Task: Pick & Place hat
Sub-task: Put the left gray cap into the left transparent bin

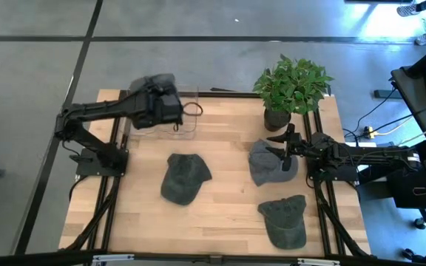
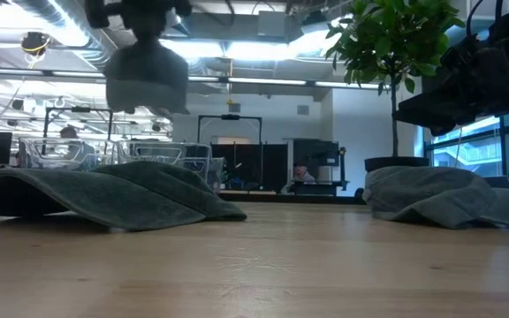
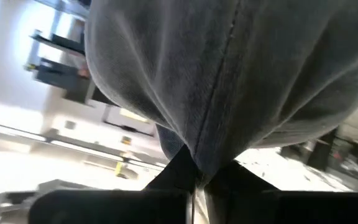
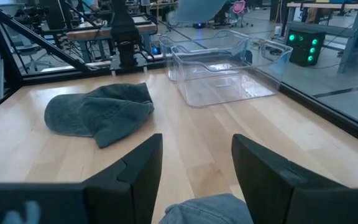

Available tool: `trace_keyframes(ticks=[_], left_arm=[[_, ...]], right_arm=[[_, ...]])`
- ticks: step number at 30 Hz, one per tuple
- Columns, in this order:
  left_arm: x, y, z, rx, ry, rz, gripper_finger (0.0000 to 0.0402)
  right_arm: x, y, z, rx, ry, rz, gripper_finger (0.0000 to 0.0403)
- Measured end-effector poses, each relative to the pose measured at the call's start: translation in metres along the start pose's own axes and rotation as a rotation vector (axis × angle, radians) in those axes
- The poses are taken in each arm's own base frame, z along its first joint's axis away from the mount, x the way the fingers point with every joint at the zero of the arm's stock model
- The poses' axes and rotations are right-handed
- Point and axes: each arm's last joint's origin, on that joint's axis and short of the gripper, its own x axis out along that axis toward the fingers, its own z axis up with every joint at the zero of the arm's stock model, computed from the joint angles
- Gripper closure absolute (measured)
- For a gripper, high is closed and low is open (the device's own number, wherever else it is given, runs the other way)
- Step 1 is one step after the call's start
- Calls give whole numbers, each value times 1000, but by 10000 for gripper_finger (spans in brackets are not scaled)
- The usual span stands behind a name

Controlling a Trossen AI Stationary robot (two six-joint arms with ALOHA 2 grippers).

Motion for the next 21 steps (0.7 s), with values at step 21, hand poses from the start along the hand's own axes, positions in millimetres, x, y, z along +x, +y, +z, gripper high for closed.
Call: trace_keyframes(ticks=[21], left_arm=[[96,-54,36,197,215,-363,398]], right_arm=[[0,-2,0,0,-2,-55,211]])
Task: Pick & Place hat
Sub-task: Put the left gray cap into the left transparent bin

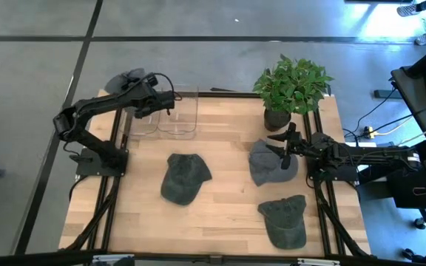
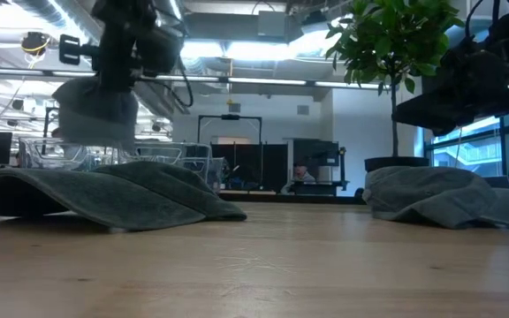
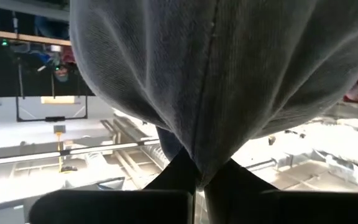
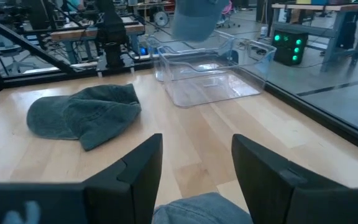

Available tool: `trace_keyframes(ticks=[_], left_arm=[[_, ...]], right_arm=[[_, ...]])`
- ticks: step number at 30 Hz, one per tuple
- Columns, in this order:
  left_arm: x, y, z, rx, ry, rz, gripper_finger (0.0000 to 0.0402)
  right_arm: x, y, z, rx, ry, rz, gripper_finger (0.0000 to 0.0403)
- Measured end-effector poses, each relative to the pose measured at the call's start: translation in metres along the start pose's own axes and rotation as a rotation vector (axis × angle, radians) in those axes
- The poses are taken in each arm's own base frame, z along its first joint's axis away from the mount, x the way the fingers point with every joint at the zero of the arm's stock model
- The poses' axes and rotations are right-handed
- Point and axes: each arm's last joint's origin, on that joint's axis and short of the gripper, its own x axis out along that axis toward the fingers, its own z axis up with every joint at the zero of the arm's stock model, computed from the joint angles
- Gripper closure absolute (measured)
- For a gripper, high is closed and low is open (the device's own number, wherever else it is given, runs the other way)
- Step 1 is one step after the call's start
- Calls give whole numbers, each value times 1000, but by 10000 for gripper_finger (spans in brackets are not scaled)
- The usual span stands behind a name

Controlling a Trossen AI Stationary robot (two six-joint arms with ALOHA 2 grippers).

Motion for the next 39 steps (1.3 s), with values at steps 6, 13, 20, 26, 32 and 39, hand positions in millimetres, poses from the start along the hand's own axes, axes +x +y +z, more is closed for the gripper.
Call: trace_keyframes(ticks=[6,13,20,26,32,39], left_arm=[[2,-2,7,3,14,1,398],[-6,3,8,-65,25,47,398],[-8,20,-12,-274,9,61,398],[-7,28,-33,-334,-17,51,398],[4,28,-35,-297,-48,3,398],[15,30,-18,-259,-82,-20,398]], right_arm=[[0,0,0,0,0,-1,211],[0,-2,0,-5,-4,-63,211],[0,-3,0,-26,-8,-118,211],[0,-4,0,-26,-8,-122,211],[0,-3,0,-30,-7,-120,211],[0,-3,0,-34,-7,-120,211]])
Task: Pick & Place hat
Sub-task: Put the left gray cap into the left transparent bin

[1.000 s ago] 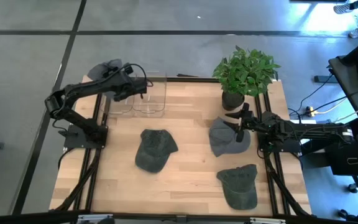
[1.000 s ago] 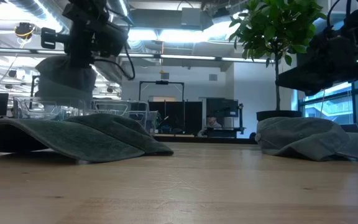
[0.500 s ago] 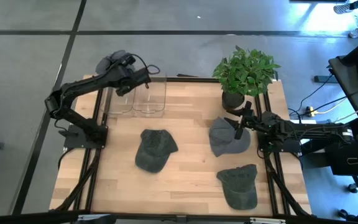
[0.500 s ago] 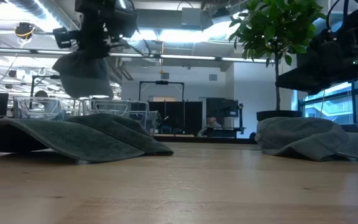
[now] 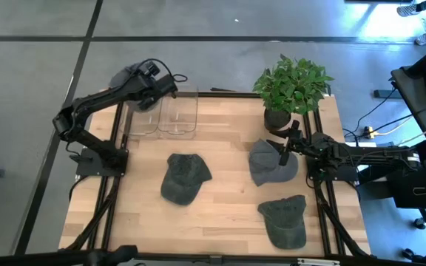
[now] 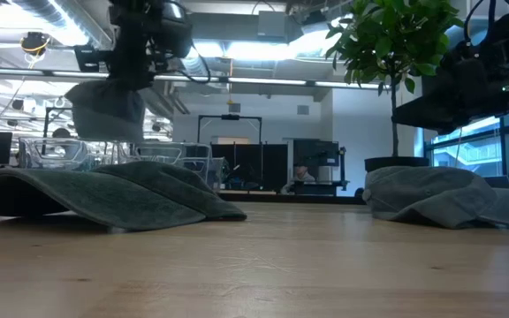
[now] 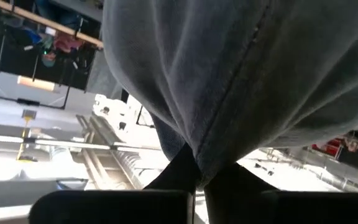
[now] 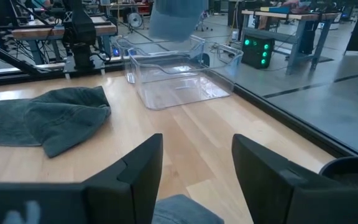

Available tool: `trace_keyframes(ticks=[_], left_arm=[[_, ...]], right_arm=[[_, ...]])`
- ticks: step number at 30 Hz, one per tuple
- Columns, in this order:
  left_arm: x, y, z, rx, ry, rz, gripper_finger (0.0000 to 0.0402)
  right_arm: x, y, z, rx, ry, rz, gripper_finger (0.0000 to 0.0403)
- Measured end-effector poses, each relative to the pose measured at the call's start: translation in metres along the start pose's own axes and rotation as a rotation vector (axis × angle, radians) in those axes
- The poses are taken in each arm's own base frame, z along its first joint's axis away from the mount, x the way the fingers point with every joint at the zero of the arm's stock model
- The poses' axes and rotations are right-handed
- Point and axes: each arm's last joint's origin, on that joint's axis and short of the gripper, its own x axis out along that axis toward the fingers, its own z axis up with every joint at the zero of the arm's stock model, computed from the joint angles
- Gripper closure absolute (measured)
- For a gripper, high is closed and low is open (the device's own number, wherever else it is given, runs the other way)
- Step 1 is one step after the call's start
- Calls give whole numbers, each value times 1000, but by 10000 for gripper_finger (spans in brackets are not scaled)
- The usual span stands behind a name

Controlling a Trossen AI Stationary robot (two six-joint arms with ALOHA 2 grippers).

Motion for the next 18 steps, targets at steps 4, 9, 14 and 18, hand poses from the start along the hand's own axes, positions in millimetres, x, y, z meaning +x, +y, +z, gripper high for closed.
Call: trace_keyframes(ticks=[4,9,14,18], left_arm=[[6,7,12,-17,-29,19,398],[12,8,23,89,-84,30,397],[21,4,23,64,-51,-7,397],[29,-2,21,92,-38,-50,397]], right_arm=[[0,0,0,-11,0,0,211],[0,0,0,-8,0,0,211],[0,0,0,-10,0,0,211],[0,0,0,-11,0,0,211]])
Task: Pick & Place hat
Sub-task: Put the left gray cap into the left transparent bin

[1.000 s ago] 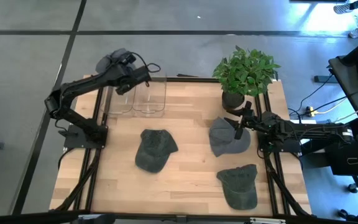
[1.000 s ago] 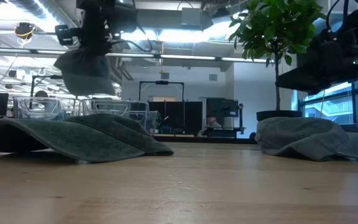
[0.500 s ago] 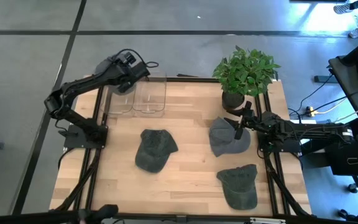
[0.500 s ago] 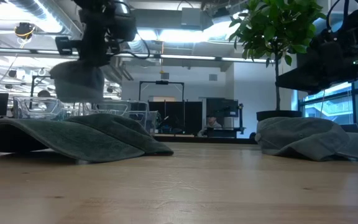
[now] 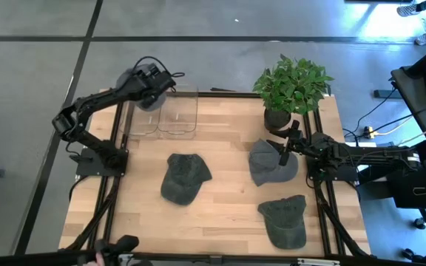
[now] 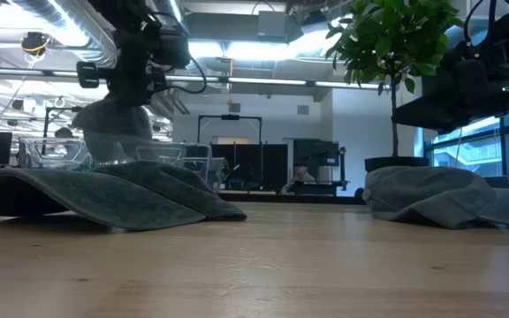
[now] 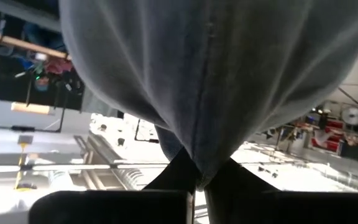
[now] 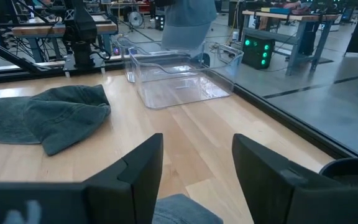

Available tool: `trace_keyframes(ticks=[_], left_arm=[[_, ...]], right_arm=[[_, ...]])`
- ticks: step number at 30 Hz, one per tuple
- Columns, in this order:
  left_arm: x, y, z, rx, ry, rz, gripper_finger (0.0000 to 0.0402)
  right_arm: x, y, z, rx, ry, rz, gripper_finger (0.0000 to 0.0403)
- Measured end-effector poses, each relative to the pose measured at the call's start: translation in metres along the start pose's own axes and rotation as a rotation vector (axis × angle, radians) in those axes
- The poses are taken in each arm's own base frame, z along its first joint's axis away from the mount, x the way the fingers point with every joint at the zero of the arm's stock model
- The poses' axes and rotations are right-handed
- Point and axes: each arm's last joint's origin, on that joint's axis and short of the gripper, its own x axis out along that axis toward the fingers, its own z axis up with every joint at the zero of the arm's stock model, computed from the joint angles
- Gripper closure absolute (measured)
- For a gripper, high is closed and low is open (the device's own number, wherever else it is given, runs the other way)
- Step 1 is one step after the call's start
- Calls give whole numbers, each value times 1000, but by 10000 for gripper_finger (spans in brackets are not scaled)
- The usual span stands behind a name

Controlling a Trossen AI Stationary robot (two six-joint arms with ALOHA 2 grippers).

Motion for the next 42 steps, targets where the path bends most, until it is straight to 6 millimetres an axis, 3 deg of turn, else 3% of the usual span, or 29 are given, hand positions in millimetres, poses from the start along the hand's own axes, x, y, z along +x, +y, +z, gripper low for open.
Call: trace_keyframes(ticks=[6,23,31,42], left_arm=[[8,-3,-2,61,-8,-36,396],[9,0,-8,22,-27,-34,396],[9,6,3,196,-97,-6,396],[11,24,5,46,-178,82,369]], right_arm=[[0,0,0,0,0,0,211],[0,0,0,-1,0,0,211],[0,0,0,-2,1,0,211],[0,0,0,-8,4,0,211]])
